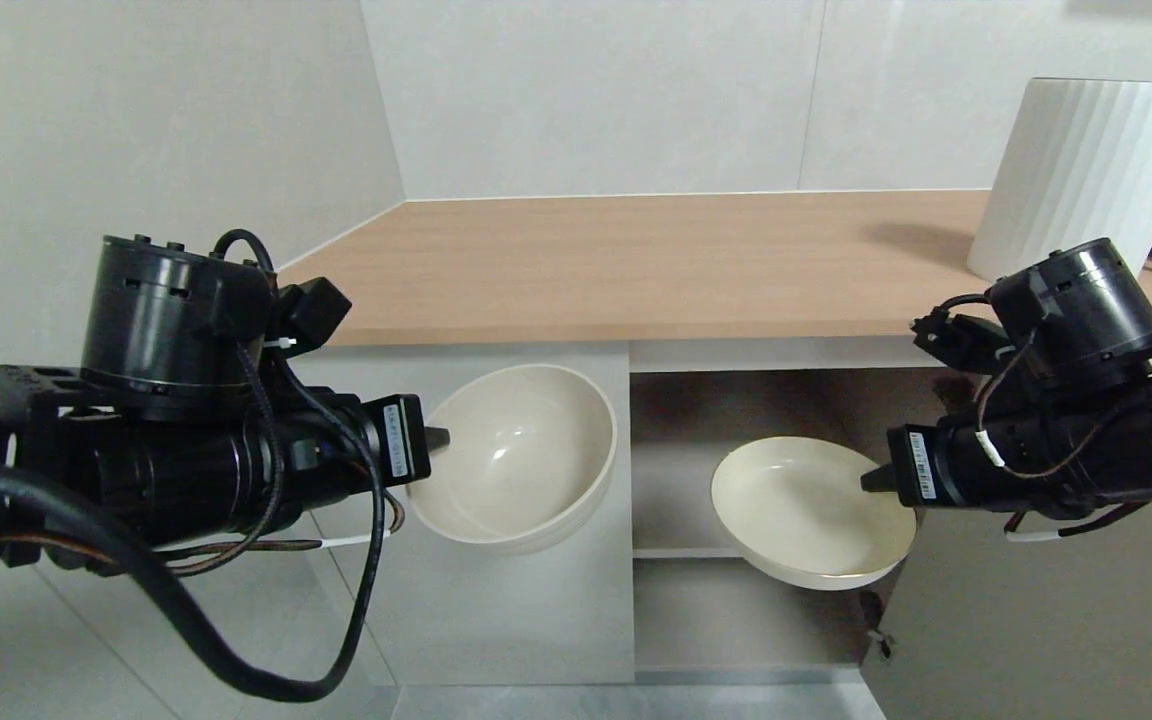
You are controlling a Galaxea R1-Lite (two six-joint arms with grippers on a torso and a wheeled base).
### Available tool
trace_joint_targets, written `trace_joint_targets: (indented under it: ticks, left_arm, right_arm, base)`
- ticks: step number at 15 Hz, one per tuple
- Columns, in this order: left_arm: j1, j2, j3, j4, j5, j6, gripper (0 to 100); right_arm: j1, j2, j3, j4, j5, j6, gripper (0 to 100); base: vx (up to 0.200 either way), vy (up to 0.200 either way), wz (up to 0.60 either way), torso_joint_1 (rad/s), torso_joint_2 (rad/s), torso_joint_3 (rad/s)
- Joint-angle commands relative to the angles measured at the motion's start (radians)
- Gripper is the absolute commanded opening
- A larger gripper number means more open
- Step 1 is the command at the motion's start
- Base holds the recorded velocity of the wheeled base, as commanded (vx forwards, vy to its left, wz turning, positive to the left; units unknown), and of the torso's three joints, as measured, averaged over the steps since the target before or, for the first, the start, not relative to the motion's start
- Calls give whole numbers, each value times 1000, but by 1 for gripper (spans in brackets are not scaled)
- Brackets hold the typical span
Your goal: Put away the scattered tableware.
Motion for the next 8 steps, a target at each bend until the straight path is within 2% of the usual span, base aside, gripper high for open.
trace_joint_targets:
  ticks: [1,4,8]
  left_arm:
    - [0,2,0,1,1,0,0]
    - [0,2,0,1,1,0,0]
    - [0,5,0,1,-1,1,0]
  right_arm:
    - [0,5,0,1,0,0,0]
    - [0,6,0,1,0,0,0]
    - [0,26,-3,-4,-2,-1,0]
  base:
    - [0,0,0,-115,447,320]
    - [0,0,0,-67,259,190]
    - [0,0,0,-7,33,22]
